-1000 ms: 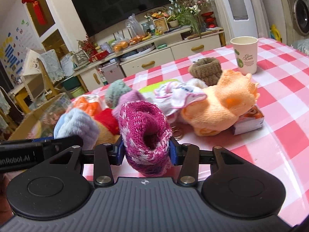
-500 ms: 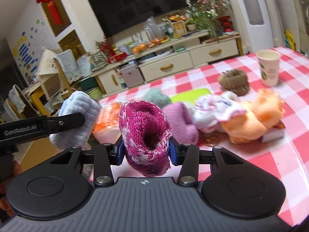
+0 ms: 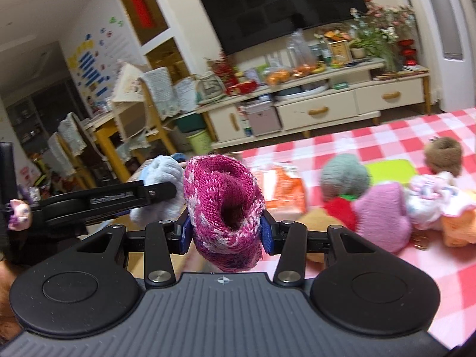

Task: Organize soft objects
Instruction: 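Carry both items to the cardboard box while right tool drops the pink sock inside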

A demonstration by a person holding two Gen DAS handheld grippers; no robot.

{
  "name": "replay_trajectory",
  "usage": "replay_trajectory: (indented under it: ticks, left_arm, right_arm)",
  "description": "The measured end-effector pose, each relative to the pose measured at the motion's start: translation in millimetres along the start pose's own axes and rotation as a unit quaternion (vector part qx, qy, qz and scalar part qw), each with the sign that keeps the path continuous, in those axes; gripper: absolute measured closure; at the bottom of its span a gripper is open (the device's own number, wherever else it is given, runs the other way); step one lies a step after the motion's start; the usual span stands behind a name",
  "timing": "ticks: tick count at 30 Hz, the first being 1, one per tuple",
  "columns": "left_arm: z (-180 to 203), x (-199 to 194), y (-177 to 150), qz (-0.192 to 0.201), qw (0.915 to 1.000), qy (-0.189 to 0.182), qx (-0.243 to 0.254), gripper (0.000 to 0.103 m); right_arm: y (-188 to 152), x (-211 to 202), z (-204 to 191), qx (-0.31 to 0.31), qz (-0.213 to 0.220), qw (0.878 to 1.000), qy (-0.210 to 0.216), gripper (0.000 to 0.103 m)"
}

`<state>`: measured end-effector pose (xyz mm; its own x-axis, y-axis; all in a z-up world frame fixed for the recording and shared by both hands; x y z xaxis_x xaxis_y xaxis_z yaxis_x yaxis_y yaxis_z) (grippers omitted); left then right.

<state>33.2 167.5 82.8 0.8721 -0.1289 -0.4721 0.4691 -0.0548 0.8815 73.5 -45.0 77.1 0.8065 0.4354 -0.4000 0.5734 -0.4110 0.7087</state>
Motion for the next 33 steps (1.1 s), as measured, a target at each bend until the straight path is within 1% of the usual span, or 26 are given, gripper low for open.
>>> replay_trajectory:
  ticks: [4, 8, 13, 18, 20, 21, 23, 24, 25, 26, 28, 29, 31, 33]
  left_arm:
    - [-30, 0, -2, -0.005, 0.9991, 0.033, -0.026, 0.055]
    - [-52, -1, -7, -0.014, 0.9974, 0.055, -0.045, 0.055]
    - [-70, -1, -14, -0.026, 0.9955, 0.068, -0.061, 0.055]
    - [-85, -2, -20, -0.036, 0.9938, 0.080, -0.068, 0.054]
    - [-89, -2, -22, -0.040, 0.9934, 0.083, -0.068, 0.051]
    - [-89, -1, -23, -0.044, 0.9933, 0.083, -0.067, 0.050]
    - [-89, 0, -24, -0.047, 0.9933, 0.082, -0.067, 0.044]
    - [-89, 0, -23, -0.047, 0.9932, 0.082, -0.068, 0.039]
    - [-88, -1, -23, -0.045, 0.9933, 0.081, -0.069, 0.035]
    - [-87, -2, -23, -0.043, 0.9935, 0.080, -0.069, 0.034]
    - [-85, -3, -21, -0.039, 0.9939, 0.080, -0.066, 0.027]
    - [-83, -4, -20, -0.035, 0.9941, 0.080, -0.063, 0.025]
    - [-80, -6, -17, -0.027, 0.9946, 0.082, -0.057, 0.017]
    - [-77, -8, -14, -0.019, 0.9950, 0.082, -0.054, 0.013]
  right_arm:
    - [-8, 11, -13, -0.011, -0.013, 1.000, 0.020, 0.047]
    - [-14, 19, -22, -0.027, -0.029, 0.999, 0.035, 0.047]
    - [-23, 29, -31, -0.044, -0.049, 0.997, 0.046, 0.047]
    - [-29, 38, -27, -0.045, -0.071, 0.995, 0.048, 0.046]
    - [-31, 40, -27, -0.044, -0.081, 0.995, 0.048, 0.043]
    - [-33, 41, -28, -0.044, -0.084, 0.994, 0.048, 0.039]
    - [-37, 43, -26, -0.041, -0.099, 0.993, 0.045, 0.034]
    - [-39, 40, -23, -0.039, -0.105, 0.993, 0.045, 0.029]
    - [-38, 38, -21, -0.036, -0.104, 0.993, 0.044, 0.021]
    - [-36, 35, -23, -0.036, -0.100, 0.993, 0.047, 0.018]
    - [-31, 26, -25, -0.038, -0.087, 0.994, 0.050, 0.008]
    - [-29, 22, -25, -0.041, -0.078, 0.995, 0.050, 0.005]
    - [-23, 14, -23, -0.042, -0.059, 0.996, 0.047, 0.004]
    - [-18, 7, -17, -0.037, -0.043, 0.998, 0.040, 0.003]
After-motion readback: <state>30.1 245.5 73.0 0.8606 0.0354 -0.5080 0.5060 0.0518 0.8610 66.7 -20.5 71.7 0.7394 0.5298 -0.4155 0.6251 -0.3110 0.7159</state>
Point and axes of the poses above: each gripper's, at about its wrist camera, not at the fingertips, and x roughly the way its jaws point, z to its right, y to its top, the point moved 9 cm from there along x, roughly the way its jaws point, and after that the axes turned 14 degrees about x, right-handed, at the moved point
